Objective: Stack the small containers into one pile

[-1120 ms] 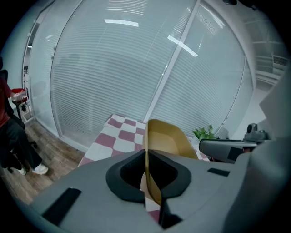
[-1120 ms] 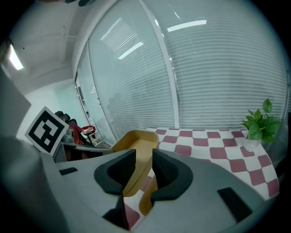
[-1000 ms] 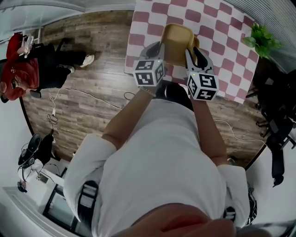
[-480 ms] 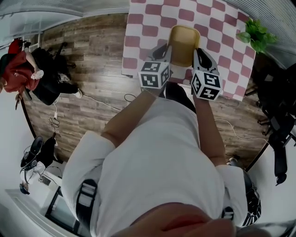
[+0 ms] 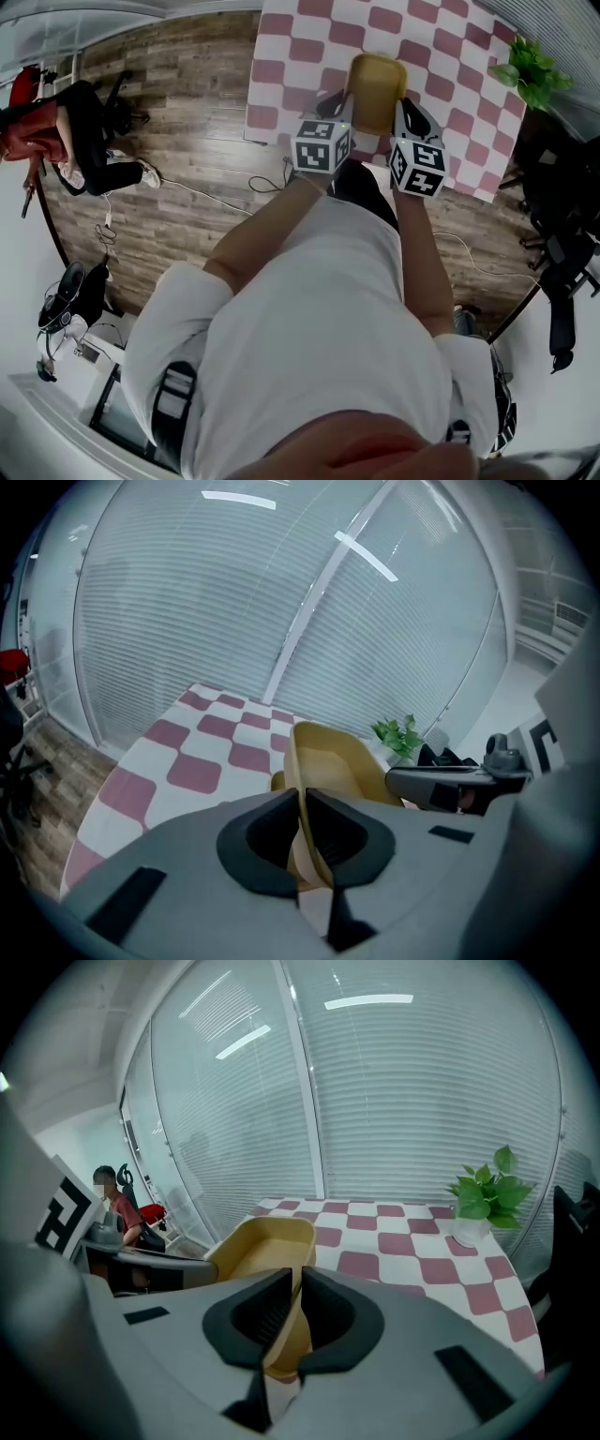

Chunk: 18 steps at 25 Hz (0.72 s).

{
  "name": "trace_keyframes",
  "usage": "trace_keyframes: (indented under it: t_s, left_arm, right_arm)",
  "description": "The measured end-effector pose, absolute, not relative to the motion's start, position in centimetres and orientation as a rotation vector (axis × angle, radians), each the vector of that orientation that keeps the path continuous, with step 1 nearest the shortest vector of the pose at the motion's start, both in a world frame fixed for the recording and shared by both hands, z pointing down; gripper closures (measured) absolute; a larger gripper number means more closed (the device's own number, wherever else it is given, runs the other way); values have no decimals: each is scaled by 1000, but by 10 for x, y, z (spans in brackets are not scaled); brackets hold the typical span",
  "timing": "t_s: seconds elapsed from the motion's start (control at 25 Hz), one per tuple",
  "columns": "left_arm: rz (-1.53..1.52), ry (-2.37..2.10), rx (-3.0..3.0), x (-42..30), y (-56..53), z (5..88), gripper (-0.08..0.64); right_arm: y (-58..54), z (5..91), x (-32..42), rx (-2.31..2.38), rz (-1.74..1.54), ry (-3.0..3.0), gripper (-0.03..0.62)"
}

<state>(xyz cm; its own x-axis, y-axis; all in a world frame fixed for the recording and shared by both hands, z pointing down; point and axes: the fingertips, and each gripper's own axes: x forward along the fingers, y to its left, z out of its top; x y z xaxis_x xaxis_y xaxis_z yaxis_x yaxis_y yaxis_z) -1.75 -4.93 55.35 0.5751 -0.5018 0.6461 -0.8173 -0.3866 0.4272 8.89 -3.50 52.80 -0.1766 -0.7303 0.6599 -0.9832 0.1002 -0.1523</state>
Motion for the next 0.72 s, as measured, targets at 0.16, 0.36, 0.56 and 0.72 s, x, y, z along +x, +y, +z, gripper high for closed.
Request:
trace_keyframes:
  t_s: [0.16, 0.36, 0.56, 0.72]
  left_arm:
    - [563, -1055, 2051, -12, -48, 568, 515]
    - [604, -1070, 2031, -7, -48, 590, 515]
    - [634, -1084, 2013, -7, -45, 610, 515]
    - [655, -1084, 2021, -6, -45, 620, 515]
  right_arm:
    - [-35, 544, 94, 1651, 813, -1945, 537]
    - [-37, 567, 99, 1616, 830, -1927, 538]
    - [-36, 587, 98, 1580, 845, -1919, 538]
    - [-35, 601, 99, 1568, 846, -1910, 537]
